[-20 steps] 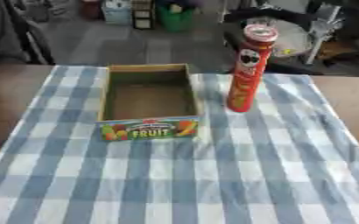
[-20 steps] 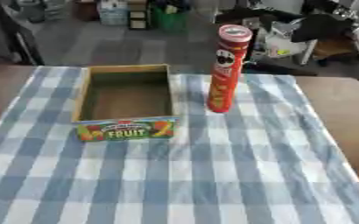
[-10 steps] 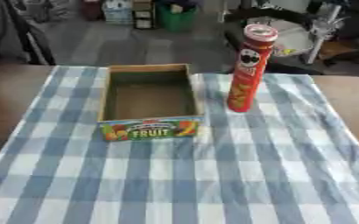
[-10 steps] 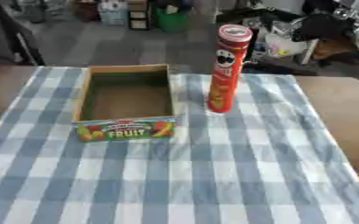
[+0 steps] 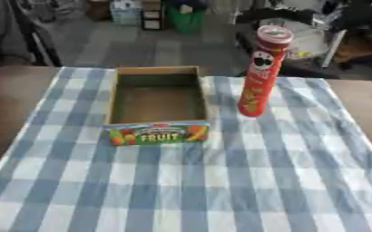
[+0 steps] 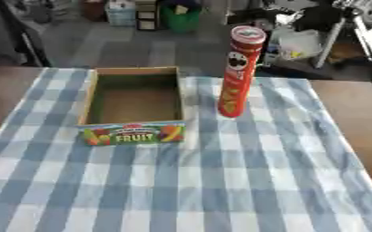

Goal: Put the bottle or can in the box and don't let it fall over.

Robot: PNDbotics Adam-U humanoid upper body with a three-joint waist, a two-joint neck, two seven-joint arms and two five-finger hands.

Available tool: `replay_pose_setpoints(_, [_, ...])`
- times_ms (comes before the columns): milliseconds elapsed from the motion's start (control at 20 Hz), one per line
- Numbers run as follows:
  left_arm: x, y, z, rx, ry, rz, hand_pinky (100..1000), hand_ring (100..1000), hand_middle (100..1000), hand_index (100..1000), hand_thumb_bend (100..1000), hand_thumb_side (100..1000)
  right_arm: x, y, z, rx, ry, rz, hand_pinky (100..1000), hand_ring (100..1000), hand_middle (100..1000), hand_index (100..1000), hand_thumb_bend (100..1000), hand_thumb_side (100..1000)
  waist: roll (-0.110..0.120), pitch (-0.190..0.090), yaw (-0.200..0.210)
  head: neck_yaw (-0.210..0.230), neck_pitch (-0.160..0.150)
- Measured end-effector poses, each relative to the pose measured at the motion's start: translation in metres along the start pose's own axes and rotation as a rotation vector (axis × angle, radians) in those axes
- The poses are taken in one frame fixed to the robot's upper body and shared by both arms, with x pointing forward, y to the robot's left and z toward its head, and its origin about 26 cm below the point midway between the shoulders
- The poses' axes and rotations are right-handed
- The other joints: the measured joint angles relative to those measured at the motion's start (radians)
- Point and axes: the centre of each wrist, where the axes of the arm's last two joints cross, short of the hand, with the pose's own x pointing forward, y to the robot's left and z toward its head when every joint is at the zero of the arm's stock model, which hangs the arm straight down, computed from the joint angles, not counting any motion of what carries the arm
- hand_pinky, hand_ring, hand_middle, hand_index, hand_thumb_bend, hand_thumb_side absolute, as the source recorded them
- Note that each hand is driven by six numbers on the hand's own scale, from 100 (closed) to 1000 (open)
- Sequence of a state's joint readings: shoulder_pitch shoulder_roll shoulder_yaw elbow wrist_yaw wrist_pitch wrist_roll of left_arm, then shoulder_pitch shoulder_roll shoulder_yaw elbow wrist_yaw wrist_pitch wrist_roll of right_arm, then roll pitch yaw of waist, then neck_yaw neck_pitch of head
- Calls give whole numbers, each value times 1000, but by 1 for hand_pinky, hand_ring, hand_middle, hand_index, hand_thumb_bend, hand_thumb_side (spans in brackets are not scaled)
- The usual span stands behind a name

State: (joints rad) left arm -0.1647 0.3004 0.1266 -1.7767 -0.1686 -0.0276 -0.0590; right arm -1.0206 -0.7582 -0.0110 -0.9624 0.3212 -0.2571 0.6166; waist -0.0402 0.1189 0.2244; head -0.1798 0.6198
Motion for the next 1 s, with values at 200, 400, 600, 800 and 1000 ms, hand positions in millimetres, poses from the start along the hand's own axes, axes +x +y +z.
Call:
replay_pose_setpoints(200, [0,0,0,-2,0,0,786,745,742,856,587,605,-4,4,-11,55,43,13,950,1000,1000,1000,262,468,-5,0,16,-9,-9])
replay_pose_setpoints(400, [0,0,0,-3,-1,0,786,745,742,856,587,605,-7,6,-11,103,57,40,950,1000,1000,1000,274,484,-8,0,29,-17,-12])
replay_pose_setpoints(600, [0,0,-1,-3,-2,0,787,745,742,856,586,605,-6,7,-13,156,73,76,955,1000,1000,1000,281,486,-10,1,36,-18,-16])
replay_pose_setpoints(800, [1,-1,-1,-8,-5,1,787,745,741,856,586,606,-5,6,-13,174,112,123,958,1000,1000,1000,286,485,-11,2,41,-24,-16])
replay_pose_setpoints(1000, [1,-1,-1,-13,-6,1,787,745,741,856,586,606,-10,8,-12,137,165,139,957,1000,1000,1000,286,489,-12,7,49,-27,-17])
